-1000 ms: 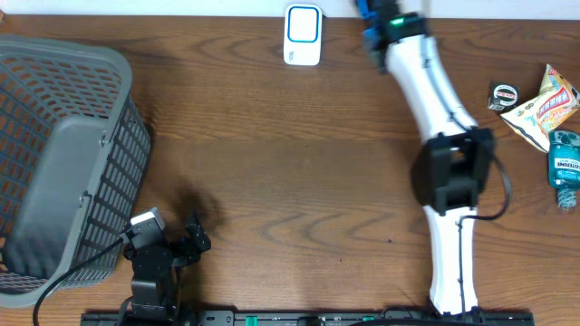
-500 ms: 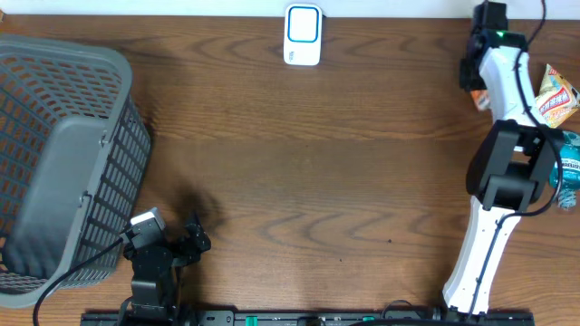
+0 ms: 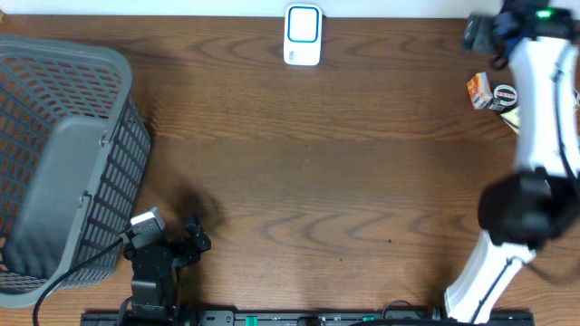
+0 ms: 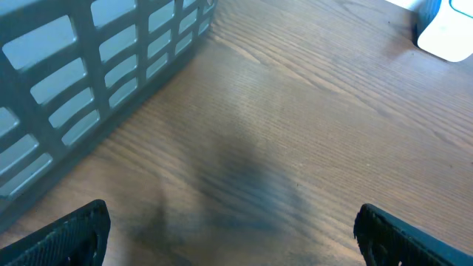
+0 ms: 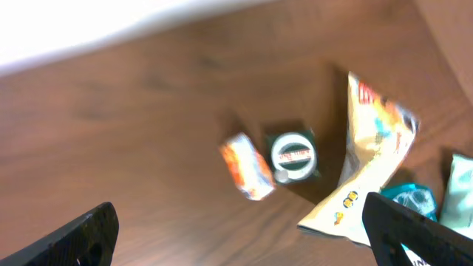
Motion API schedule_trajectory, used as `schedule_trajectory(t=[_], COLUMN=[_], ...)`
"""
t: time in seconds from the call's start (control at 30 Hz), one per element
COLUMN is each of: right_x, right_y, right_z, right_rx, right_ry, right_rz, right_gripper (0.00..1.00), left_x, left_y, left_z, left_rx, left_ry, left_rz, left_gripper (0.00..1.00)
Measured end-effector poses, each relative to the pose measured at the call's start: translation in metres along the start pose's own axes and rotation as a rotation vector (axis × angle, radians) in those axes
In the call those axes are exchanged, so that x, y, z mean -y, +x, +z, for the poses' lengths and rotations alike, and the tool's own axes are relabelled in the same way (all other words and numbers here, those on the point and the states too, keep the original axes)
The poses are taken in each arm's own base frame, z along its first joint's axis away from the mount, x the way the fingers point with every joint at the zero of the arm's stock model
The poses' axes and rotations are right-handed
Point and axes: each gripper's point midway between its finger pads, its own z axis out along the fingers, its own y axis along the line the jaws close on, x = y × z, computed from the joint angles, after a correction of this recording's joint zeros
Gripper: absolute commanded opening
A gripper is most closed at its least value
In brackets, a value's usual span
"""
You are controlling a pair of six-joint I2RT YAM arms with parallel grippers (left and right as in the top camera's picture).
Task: Scan the item barcode
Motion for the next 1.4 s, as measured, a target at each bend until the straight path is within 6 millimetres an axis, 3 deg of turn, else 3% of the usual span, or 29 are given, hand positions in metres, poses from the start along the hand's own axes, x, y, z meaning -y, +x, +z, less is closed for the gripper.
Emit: schedule_trajectory(t=[0.13,0.27,0.33,0.6,0.73,0.97,1.27,1.4], right_x=[-0.011,-0.018,-0.019,-0.009,0.003,0.010,0.017,0.018], right_y=[-0.021,-0.016,-0.008,0.016,0.035,0.069,0.081,0.081], right_z=[-0.098,-0.164,-0.187,-0.242,-0.256,-0.254,-0.250,-0.235], right_rx=[0.124,0.176,0.180,0.191,0.163,0.026,-0.024,-0.014], right_ry=[-0.178,-0.302,-0.337,-0.361,-0.320,-0.287,-0.248,-0.222], right_rz=[0.027,0.025,0.023,0.021,0.029,0.062,0.066,0.066], right_gripper=[0.99,0.99,0.99,0.99,0.99,0.99,0.99,0.99], left_x=[0.000,0.000,0.000,0.000,0.000,0.000,0.000,0.000], left_y=[0.000,0.000,0.000,0.000,0.000,0.000,0.000,0.000], left_z=[0.000,0.000,0.000,0.000,0.000,0.000,0.000,0.000], left_rx=[0.000,0.000,0.000,0.000,0.000,0.000,0.000,0.000], left_ry=[0.000,0.000,0.000,0.000,0.000,0.000,0.000,0.000], left_rz=[0.000,0.000,0.000,0.000,0.000,0.000,0.000,0.000], left_gripper=[0.98,0.98,0.98,0.98,0.98,0.98,0.98,0.98])
